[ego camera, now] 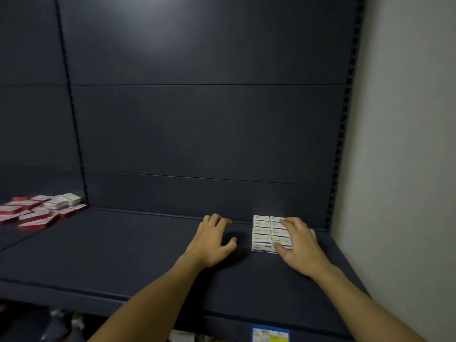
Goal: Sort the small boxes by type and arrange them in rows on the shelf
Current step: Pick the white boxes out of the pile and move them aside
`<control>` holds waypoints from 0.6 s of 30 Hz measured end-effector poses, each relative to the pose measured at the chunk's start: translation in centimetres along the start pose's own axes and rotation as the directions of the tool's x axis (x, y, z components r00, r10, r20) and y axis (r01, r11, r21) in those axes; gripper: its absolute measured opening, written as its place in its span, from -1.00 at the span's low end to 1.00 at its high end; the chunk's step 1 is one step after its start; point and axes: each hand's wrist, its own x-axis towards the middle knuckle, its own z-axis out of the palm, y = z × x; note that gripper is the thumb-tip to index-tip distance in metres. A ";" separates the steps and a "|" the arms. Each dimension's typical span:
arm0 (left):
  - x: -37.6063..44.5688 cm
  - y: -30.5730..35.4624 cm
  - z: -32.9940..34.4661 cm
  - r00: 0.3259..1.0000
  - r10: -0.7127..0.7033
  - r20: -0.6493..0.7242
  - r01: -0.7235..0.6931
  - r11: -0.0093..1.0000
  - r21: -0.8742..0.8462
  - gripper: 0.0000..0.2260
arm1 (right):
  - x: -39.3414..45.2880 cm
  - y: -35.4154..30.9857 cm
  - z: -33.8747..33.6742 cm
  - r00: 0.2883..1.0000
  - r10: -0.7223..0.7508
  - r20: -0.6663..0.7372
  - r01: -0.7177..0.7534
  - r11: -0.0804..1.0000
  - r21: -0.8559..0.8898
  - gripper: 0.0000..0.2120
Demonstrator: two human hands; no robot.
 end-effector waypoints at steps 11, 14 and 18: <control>-9.9 -8.6 -12.9 0.938 -0.348 -0.007 0.338 0.906 0.256 -0.31 | 6.9 -14.3 3.0 0.956 -0.195 0.220 0.191 0.981 0.039 -0.43; -12.5 -10.7 -16.0 0.904 -0.427 -0.021 0.413 0.858 0.306 -0.36 | 7.4 -18.2 3.9 0.926 -0.236 0.296 0.233 0.971 0.046 -0.42; -16.9 -13.7 -20.0 0.855 -0.517 -0.039 0.489 0.781 0.388 -0.47 | 6.7 -25.5 5.2 0.875 -0.334 0.351 0.314 0.942 0.115 -0.41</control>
